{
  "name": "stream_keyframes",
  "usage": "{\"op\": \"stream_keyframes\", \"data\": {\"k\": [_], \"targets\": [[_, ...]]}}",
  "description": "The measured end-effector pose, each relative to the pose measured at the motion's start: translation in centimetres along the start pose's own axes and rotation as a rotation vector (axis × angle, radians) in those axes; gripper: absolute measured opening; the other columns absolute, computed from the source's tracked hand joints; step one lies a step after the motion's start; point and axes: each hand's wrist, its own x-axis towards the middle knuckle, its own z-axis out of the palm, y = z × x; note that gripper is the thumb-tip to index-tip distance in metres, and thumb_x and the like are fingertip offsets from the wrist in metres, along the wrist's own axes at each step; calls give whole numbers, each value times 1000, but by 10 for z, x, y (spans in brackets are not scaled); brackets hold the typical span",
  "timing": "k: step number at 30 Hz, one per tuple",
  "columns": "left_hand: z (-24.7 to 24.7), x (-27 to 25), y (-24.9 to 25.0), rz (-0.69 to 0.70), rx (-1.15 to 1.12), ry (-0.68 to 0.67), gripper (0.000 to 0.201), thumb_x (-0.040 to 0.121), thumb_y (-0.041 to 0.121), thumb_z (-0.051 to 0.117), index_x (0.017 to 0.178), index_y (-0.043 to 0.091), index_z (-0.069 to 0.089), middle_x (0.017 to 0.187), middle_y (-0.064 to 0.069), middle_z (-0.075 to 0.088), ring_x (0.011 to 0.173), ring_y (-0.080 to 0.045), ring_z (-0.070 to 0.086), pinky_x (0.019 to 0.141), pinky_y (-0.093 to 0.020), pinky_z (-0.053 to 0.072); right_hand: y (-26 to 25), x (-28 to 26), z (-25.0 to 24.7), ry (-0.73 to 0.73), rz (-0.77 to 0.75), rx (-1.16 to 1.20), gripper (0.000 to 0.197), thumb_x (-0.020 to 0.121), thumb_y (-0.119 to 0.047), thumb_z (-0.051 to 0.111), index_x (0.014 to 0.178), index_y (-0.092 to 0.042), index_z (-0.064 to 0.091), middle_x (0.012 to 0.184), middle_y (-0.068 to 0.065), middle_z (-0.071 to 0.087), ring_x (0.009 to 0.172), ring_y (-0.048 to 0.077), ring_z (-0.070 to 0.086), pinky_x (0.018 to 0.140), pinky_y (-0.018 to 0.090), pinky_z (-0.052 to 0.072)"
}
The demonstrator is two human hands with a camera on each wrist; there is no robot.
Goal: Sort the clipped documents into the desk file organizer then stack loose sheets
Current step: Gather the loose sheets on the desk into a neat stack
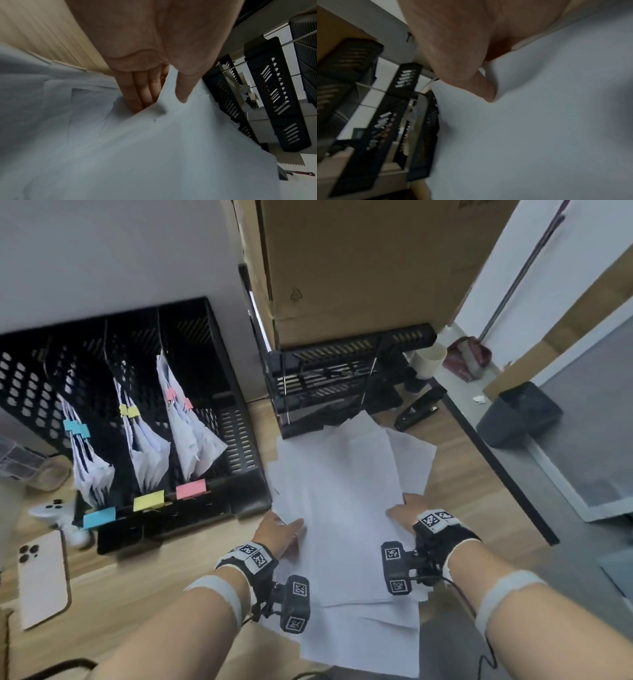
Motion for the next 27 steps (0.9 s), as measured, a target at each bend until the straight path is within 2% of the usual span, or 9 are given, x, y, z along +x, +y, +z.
{"op": "stream_keyframes", "data": {"k": [3,5,7,11,14,16,20,24,27], "targets": [[6,-21,3,13,26,-55,74,52,55,80,111,13,61,115,-19,71,103,-42,71,89,-59,59,5,9,25,89,-19,-116,15,79,-16,47,88,-14,58,98,10,63,89,31,61,71,25,44],[9,-20,-6,-2,66,-76,88,51,57,82,120,7,57,115,-14,71,102,-36,73,86,-56,61,2,7,35,81,1,-97,37,76,-18,47,112,-18,54,113,14,58,88,31,59,70,27,47],[10,-26,-8,-18,129,-97,93,50,60,82,121,4,60,110,-13,75,94,-34,76,83,-53,63,0,1,41,36,14,-42,58,79,-14,50,135,-21,34,116,13,55,87,29,59,66,27,45],[2,-45,5,-33,337,-97,72,66,60,78,106,3,61,105,-14,75,90,-34,76,80,-45,64,4,-11,42,33,33,52,77,83,-8,49,145,-26,7,100,8,50,67,20,52,50,24,37],[-4,-49,12,37,310,-126,74,58,61,80,108,7,65,105,-12,76,87,-32,76,69,-33,61,8,-20,36,25,0,118,63,86,-7,46,144,-18,23,109,7,53,88,24,56,68,25,41],[-3,-51,19,145,250,-151,43,73,41,79,105,14,67,105,-11,77,80,-27,74,59,-25,56,7,-27,32,63,-78,190,46,86,-2,44,130,-14,46,120,9,60,93,23,56,74,23,41],[2,-62,43,273,24,-150,29,68,21,70,97,19,71,100,-11,80,94,-36,75,87,-55,61,-1,-47,15,197,-207,414,41,85,4,46,120,-13,59,110,6,66,88,20,61,66,21,44],[-2,-80,80,424,-118,-202,31,78,4,73,107,14,71,108,-13,78,101,-34,74,93,-49,59,-19,-78,-16,296,-335,617,34,89,4,50,112,-19,58,98,-1,65,79,6,59,60,14,42],[-7,-98,110,570,-180,-242,31,81,-4,71,108,12,71,111,-13,77,106,-34,72,94,-42,57,-34,-97,-36,381,-426,756,33,86,3,55,102,-25,58,97,-2,67,89,16,63,76,26,49]]}}
